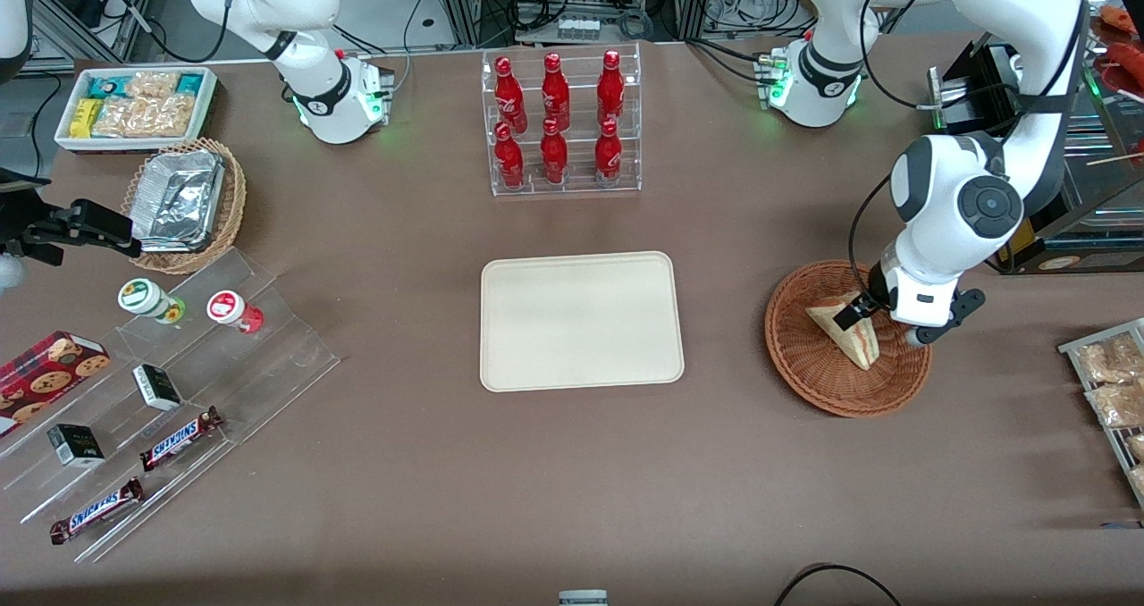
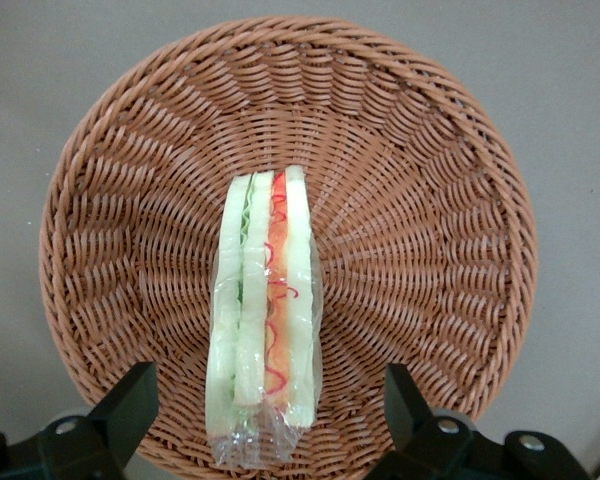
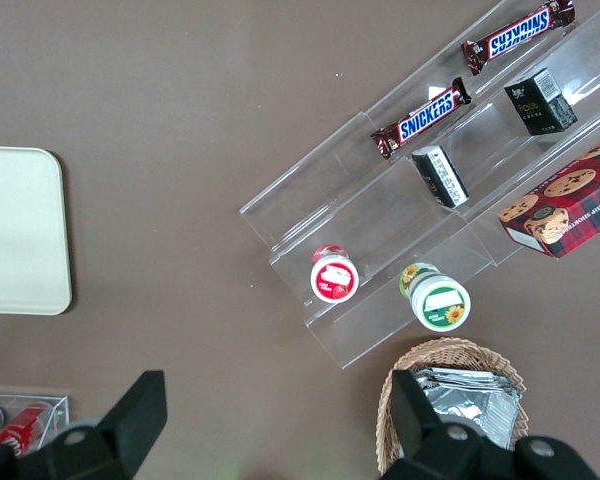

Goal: Place sandwich from basket to tray
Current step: 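Lower the open left gripper around the wrapped sandwich wedge, then close the left gripper on the sandwich and lift it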

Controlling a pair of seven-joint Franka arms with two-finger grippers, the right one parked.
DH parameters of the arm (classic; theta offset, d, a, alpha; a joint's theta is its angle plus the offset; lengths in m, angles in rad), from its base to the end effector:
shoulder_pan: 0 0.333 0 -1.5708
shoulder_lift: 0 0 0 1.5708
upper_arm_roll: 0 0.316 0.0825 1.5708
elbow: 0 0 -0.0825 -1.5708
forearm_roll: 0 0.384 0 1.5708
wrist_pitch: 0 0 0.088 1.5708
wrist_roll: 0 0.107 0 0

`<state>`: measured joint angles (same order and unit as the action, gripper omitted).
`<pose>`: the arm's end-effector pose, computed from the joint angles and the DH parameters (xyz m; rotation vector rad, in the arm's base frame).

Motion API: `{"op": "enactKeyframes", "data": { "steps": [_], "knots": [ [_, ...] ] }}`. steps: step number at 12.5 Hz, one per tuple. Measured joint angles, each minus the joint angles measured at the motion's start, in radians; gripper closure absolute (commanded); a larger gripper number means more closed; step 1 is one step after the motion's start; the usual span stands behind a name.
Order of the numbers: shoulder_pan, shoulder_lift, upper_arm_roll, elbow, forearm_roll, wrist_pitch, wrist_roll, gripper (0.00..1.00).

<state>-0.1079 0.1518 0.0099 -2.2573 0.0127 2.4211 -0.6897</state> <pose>0.5342 -0.0525 0.2966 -3.0050 -0.9001 -0.0234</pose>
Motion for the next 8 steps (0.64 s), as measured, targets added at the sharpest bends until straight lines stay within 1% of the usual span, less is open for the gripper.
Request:
{"op": "enactKeyframes", "data": {
  "steps": [5,6,7,8],
  "knots": [
    [0.000,0.044,0.000,-0.021,0.000,0.065,-0.005,0.00],
    [0.000,0.057,0.000,-0.026,0.000,0.081,-0.005,0.05],
    [0.000,0.067,0.000,-0.033,0.000,0.101,-0.005,0.37],
    [0.000,0.076,0.000,-0.040,0.000,0.112,-0.008,0.75]
  ]
}}
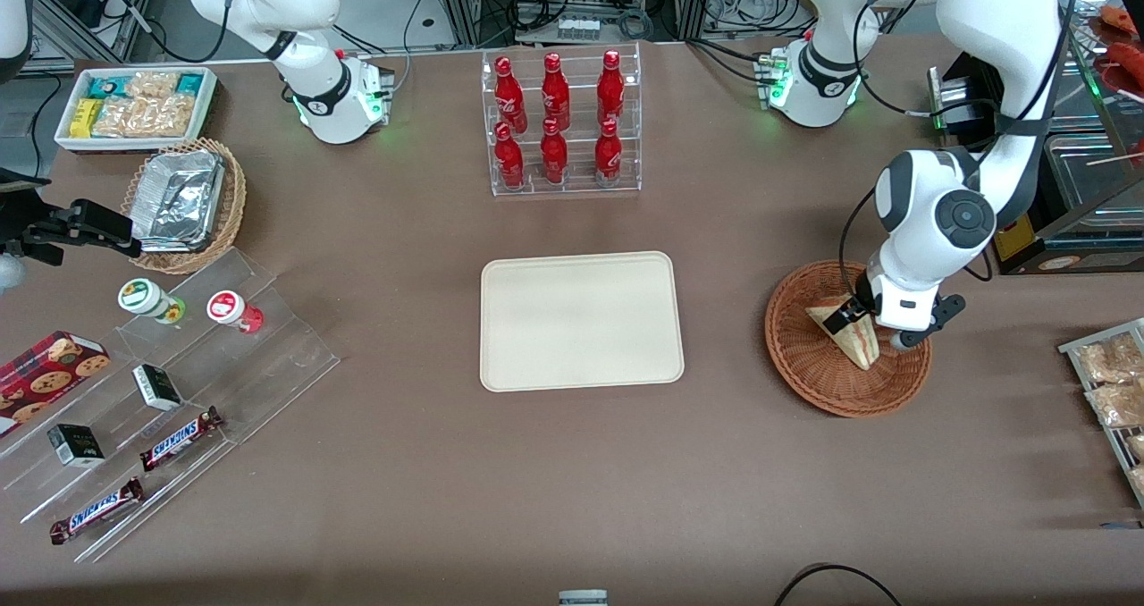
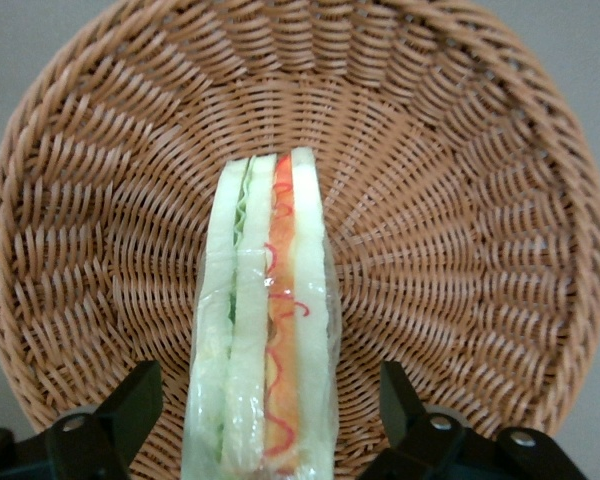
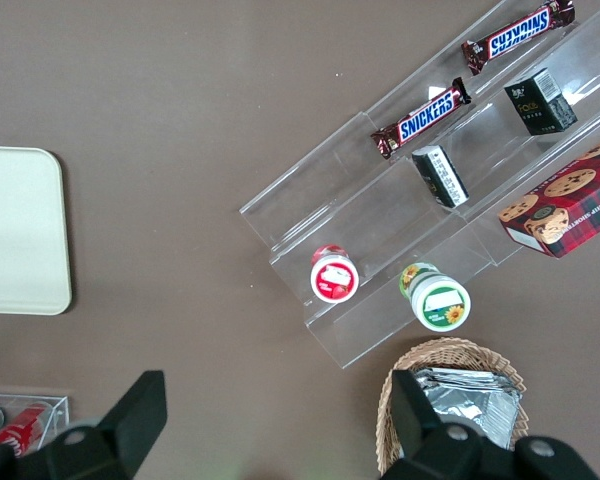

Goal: Place sandwich from basket to tray
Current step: 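Close the left gripper on the sandwich and lift it, then carry the sandwich with the left gripper over the cream tray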

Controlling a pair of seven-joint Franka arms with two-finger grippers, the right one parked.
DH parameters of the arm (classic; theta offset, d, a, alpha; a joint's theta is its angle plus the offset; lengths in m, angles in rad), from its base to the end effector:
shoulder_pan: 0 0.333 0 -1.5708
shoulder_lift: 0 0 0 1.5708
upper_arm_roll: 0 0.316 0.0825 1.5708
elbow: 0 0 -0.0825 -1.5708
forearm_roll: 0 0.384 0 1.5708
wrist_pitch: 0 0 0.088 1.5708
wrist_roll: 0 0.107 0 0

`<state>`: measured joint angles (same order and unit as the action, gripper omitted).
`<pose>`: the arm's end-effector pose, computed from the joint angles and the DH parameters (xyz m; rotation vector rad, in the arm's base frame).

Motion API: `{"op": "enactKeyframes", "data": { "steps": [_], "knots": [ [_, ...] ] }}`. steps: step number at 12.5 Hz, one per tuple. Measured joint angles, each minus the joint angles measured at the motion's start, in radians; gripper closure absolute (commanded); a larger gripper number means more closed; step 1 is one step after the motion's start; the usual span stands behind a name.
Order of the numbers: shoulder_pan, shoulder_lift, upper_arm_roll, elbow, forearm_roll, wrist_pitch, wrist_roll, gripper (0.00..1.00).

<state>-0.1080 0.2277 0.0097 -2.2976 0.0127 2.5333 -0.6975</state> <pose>0.5273 -0.0521 0.2503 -3.0011 -0.9095 -0.0173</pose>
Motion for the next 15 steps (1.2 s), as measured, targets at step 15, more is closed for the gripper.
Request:
{"op": "enactKeyframes", "data": {
  "steps": [15],
  "knots": [
    [-0.019,-0.059,-0.194,0.251,0.002,-0.409,0.093,1.00]
  ]
}}
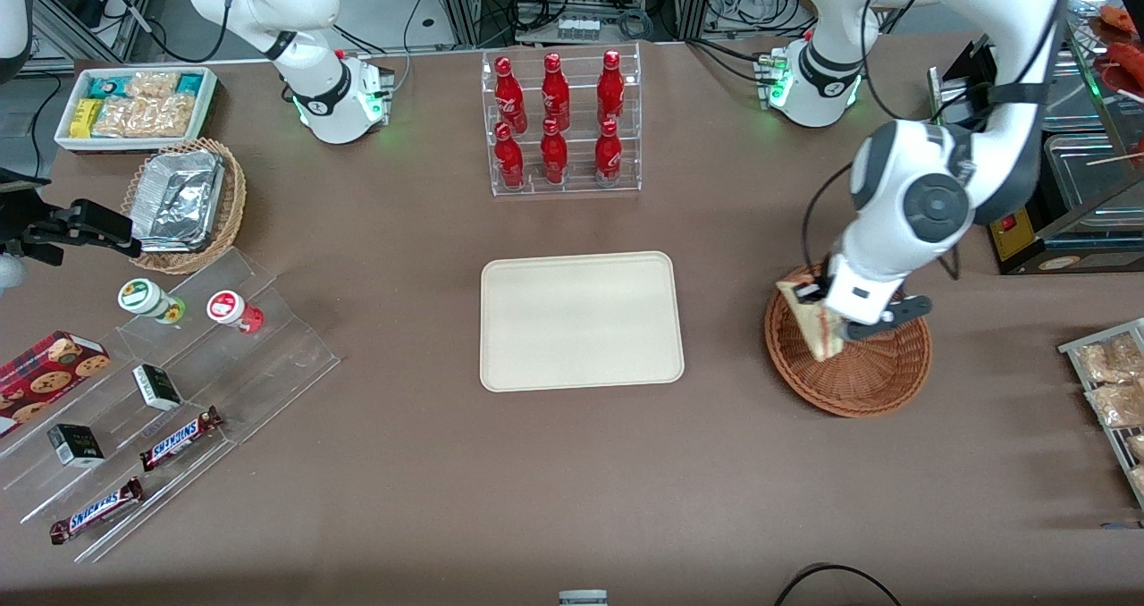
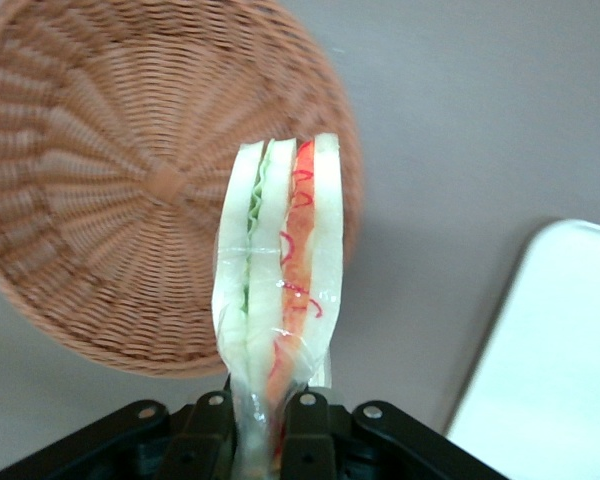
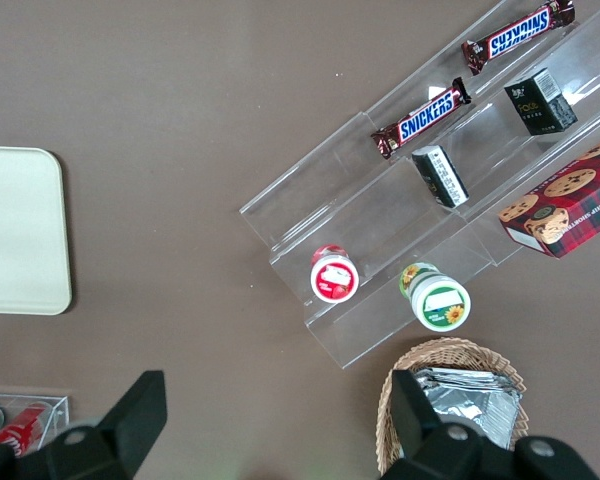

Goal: Place sandwich from basket to tray
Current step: 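Carry the sandwich with the left gripper over the cream tray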

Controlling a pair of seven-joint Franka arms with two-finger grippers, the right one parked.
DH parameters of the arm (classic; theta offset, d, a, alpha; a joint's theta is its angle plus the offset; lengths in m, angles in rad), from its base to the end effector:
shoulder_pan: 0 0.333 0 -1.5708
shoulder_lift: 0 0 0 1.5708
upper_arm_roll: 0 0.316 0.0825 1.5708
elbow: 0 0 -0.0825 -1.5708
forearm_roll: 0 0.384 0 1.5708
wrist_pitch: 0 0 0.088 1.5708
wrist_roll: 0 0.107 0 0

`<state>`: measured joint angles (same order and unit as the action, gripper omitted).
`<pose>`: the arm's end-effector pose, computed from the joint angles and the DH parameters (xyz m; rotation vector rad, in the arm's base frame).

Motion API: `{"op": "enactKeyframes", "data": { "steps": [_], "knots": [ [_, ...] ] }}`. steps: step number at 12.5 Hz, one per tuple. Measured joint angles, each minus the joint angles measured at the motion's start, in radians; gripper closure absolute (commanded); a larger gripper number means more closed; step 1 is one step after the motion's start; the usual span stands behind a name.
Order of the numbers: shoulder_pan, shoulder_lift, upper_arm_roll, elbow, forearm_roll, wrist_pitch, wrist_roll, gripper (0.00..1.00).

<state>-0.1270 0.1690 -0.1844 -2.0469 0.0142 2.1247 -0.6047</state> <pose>0.5422 -0.1717 0.3527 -3.0849 -0.4450 0.1366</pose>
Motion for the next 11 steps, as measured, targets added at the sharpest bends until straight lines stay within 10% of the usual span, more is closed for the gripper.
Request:
{"op": "enactKeyframes", "data": {
  "steps": [11],
  "knots": [
    [-0.250,0.326,-0.153,0.360,0.004,-0.019,-0.133,1.00]
  ]
}}
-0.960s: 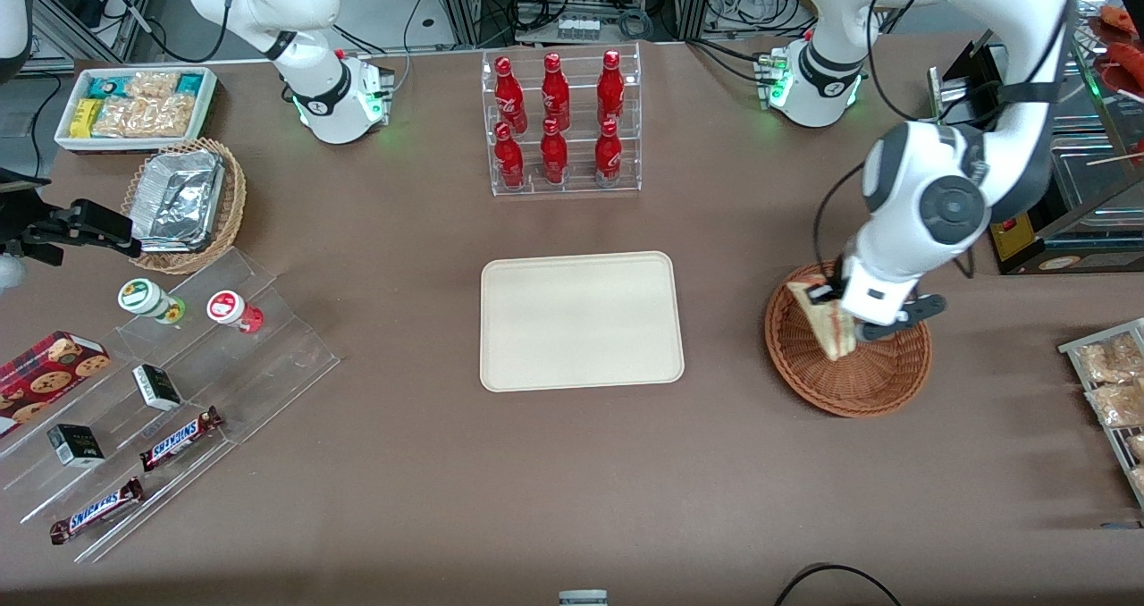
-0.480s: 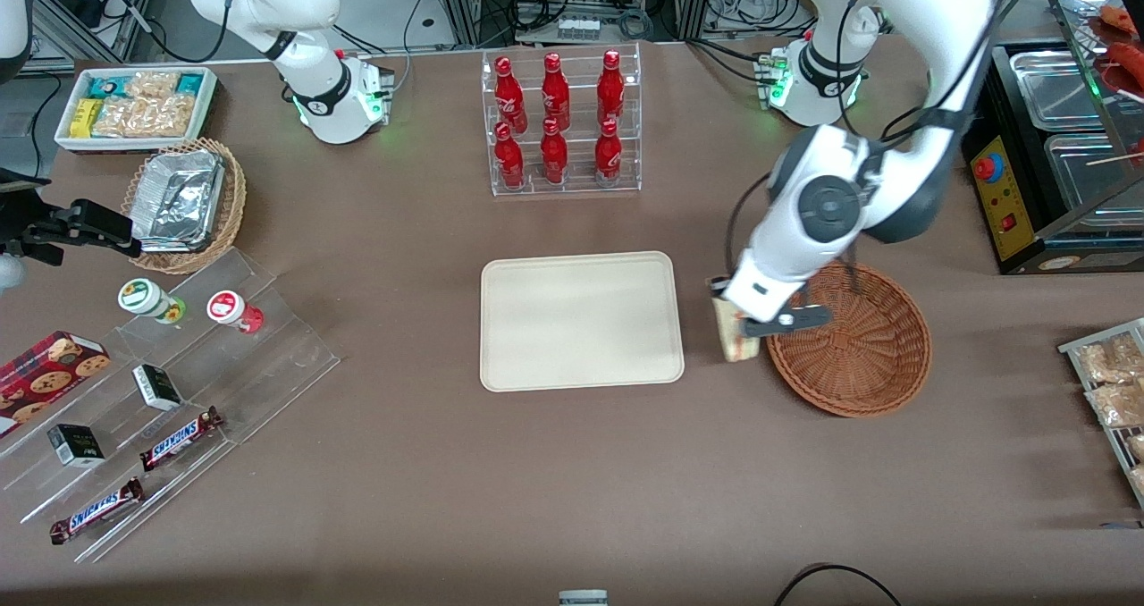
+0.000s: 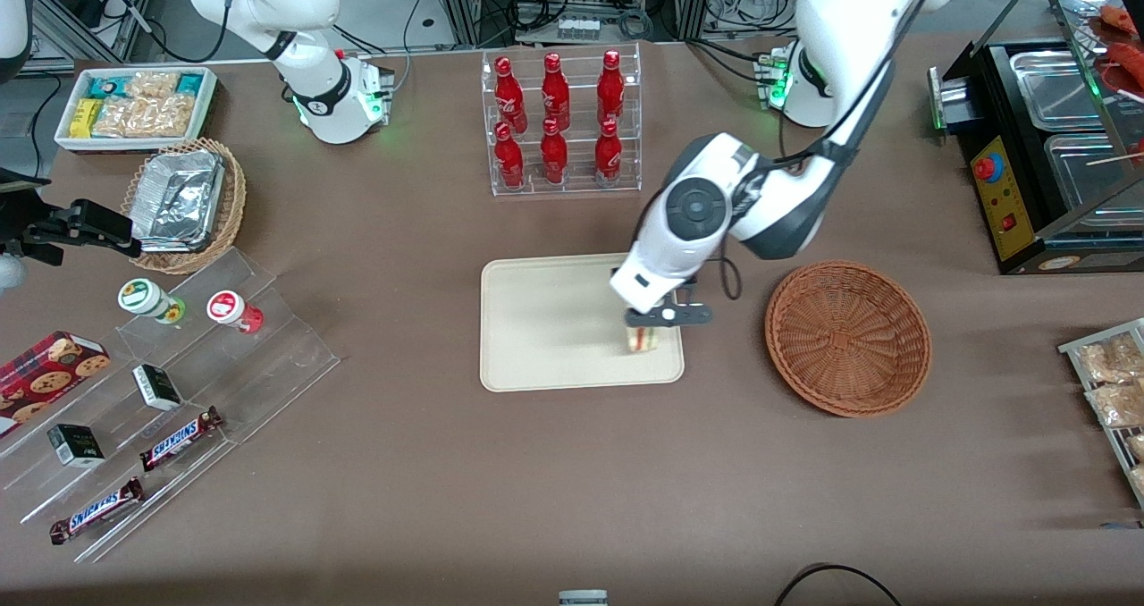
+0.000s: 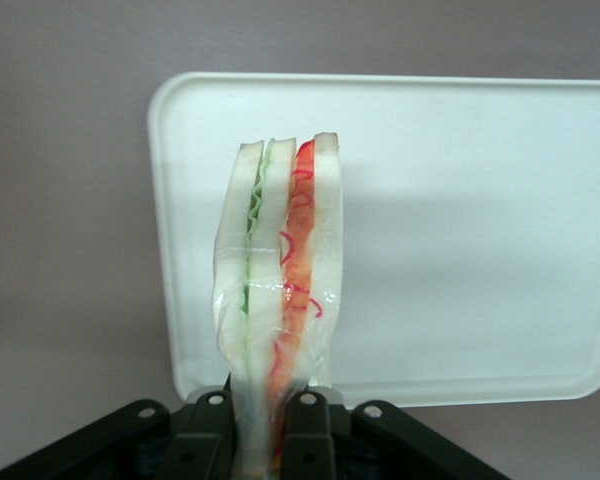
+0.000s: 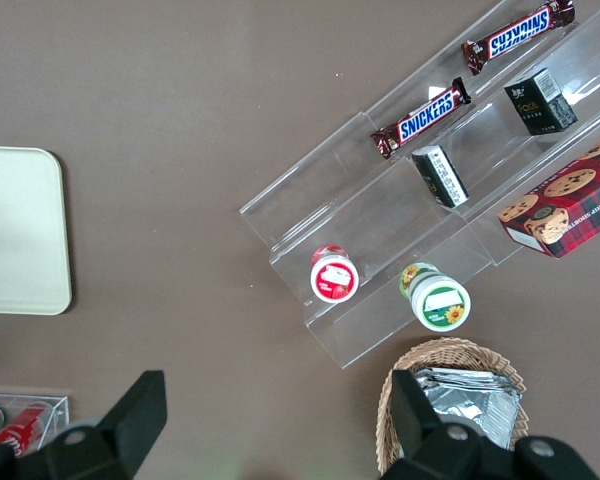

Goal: Place sandwich from basket to tray
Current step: 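Carry the sandwich with the left gripper over the cream tray, then lower the sandwich onto the tray and open the left gripper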

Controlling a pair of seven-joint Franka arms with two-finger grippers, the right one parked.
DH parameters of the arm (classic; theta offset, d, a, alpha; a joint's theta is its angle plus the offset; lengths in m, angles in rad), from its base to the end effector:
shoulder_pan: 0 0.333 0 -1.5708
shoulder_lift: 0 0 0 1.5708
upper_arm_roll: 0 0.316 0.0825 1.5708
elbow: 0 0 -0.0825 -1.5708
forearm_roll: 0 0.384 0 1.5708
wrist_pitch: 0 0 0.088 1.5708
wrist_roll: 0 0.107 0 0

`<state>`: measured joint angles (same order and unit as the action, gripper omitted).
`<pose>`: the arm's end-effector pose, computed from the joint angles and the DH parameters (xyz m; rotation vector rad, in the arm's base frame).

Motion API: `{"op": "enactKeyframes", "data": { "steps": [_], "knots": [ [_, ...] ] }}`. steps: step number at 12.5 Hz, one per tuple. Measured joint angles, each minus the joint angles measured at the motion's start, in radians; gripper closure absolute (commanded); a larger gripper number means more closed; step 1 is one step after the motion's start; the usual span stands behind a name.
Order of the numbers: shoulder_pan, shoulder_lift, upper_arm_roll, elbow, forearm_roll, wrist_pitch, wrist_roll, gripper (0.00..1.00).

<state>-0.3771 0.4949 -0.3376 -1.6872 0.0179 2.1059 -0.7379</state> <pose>0.5175 -0.4169 0.3216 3.0590 0.0727 -0.2021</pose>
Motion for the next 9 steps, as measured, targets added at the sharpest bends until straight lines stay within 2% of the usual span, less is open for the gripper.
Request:
{"op": "enactKeyframes", "data": {
  "steps": [5,9],
  "knots": [
    [-0.116,0.194,0.002,0.226,0.124,-0.076,-0.181,1.00],
    [-0.167,0.293,0.003,0.310,0.178,-0.077,-0.233,1.00]
  ]
}}
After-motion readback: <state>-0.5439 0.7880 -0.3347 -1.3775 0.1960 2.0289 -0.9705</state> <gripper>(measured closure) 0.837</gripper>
